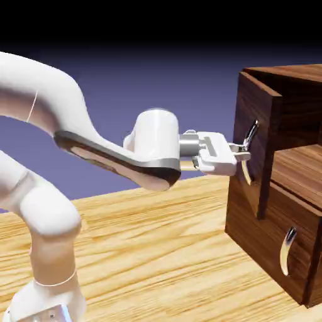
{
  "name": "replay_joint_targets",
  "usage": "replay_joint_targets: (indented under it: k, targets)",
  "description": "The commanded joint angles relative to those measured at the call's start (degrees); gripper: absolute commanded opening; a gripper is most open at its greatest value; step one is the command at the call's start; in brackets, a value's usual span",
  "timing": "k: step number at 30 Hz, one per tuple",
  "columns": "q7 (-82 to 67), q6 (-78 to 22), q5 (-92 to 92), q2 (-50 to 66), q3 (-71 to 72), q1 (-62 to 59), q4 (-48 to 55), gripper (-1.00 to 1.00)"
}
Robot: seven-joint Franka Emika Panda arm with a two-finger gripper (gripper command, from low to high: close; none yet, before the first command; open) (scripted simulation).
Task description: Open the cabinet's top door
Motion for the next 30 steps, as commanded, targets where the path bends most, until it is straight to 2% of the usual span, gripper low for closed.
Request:
replay_joint_targets:
  k: [1, 9, 17, 24, 30]
  targets:
    - [-1.35, -0.95, 2.44, -1.00, 1.64, -1.00, -1.25, -1.00]
    - [-10.93, -9.68, 22.37, -8.55, 14.24, -5.40, -9.49, -1.00]
    - [-17.50, -20.74, 42.30, -13.41, 26.90, -4.20, -13.90, -1.00]
    - [-20.13, -33.18, 59.74, -12.79, 39.20, -0.77, -13.57, -1.00]
    - [-19.64, -46.50, 74.58, -6.68, 51.17, 0.89, -8.58, -1.00]
